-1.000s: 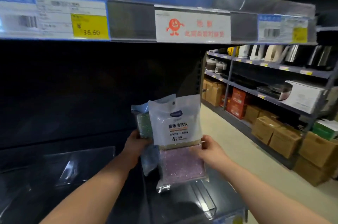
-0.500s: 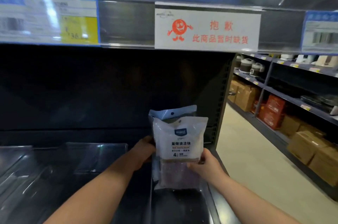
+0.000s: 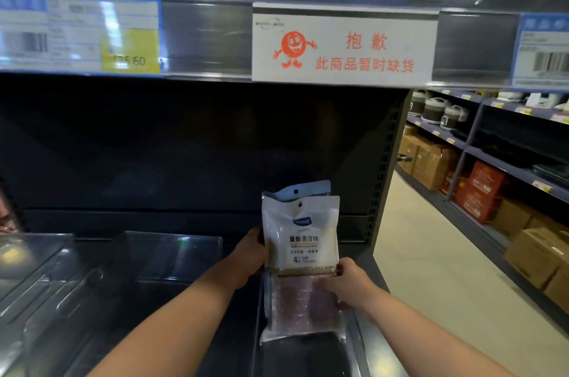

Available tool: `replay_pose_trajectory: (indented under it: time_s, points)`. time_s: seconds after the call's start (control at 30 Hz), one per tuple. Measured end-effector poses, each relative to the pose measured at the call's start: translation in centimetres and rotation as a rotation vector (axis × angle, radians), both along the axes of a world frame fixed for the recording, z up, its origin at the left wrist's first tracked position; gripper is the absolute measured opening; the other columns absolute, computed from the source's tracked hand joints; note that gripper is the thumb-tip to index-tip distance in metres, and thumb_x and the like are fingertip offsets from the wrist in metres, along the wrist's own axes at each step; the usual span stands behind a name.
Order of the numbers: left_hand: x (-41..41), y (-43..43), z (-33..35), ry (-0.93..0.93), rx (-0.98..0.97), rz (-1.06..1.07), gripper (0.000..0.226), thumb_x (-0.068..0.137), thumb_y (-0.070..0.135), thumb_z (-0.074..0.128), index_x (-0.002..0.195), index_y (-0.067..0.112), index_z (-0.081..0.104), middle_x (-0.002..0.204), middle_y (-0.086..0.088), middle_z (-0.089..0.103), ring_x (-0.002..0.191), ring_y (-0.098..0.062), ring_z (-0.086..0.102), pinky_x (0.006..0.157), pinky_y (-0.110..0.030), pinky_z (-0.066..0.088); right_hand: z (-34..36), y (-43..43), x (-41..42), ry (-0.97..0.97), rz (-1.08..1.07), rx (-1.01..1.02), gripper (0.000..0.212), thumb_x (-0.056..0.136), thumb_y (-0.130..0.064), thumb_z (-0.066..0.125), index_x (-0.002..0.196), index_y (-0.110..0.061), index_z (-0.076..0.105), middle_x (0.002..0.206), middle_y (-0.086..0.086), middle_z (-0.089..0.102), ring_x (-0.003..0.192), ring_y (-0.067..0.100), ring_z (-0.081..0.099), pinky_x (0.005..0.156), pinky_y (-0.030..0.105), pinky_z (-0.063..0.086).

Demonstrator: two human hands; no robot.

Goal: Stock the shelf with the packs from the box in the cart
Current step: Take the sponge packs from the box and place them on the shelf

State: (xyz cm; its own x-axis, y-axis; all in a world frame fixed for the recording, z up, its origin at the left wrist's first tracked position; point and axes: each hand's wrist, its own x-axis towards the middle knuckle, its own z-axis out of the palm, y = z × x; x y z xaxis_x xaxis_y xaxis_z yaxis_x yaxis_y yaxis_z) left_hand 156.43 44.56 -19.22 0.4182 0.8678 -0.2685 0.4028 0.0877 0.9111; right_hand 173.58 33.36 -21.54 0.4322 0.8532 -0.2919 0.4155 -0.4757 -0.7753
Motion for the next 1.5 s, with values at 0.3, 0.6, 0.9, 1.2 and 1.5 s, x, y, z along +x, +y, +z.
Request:
replay_pose_trajectory:
  time_s: [0.3,0.6,0.9,1.2,1.5]
  points:
    - [-0.1,-1.4,0.6,0.133,0.289,0.003,0.044,0.090,0.022,0.060,0.132,0.020,0.048,0.111,0.007,0.056,0.088,-0.004,0.054,0.070,-0.014,0.044,1.4,-1.0,0.0,-0.100,0.081,-0.060,0.048,0.081,-0.026,0.069,0.120,-0.007,0.050,0.113,0.005,0.061,0.103,0.023,0.061,0.074,0.028,0.049]
    - [-0.9,-4.8,4.9,0.744,0.790,-0.068,0.068,0.095,0.046,0.043,0.152,0.023,0.013,0.159,-0.007,0.018,0.145,-0.032,0.017,0.116,-0.047,0.022,8.2,-2.3,-0.7,-0.842,0.324,0.086,0.059,0.092,-0.042,0.049,0.145,-0.022,0.031,0.146,0.003,0.037,0.136,0.026,0.033,0.106,0.041,0.037]
    - [-4.8,-9.0,8.1,1.114,0.857,-0.012,0.075,0.095,0.059,0.031,0.153,0.023,0.002,0.162,-0.005,-0.003,0.148,-0.033,-0.007,0.118,-0.054,0.003,11.6,-2.2,-3.6,-1.036,0.532,0.166,0.065,0.095,-0.047,0.044,0.151,-0.026,0.016,0.161,0.000,0.008,0.148,0.029,0.001,0.117,0.050,0.015]
    - [-13.9,-13.2,7.6,1.217,0.840,0.197,0.077,0.090,0.061,0.039,0.152,0.021,0.014,0.160,-0.008,0.013,0.146,-0.036,0.009,0.114,-0.054,0.014,11.7,-1.7,-12.2,-0.990,0.728,0.241,0.069,0.092,-0.052,0.047,0.149,-0.025,0.020,0.160,0.000,0.011,0.148,0.028,0.005,0.117,0.049,0.016]
    - [-27.5,-17.3,7.2,1.278,0.627,0.324,0.076,0.094,0.060,0.032,0.153,0.021,0.005,0.162,-0.008,0.006,0.148,-0.035,0.003,0.116,-0.054,0.010,11.8,-2.3,-24.5,-1.011,0.902,0.330,0.069,0.092,-0.053,0.045,0.149,-0.024,0.020,0.157,0.002,0.021,0.146,0.030,0.015,0.114,0.050,0.021]
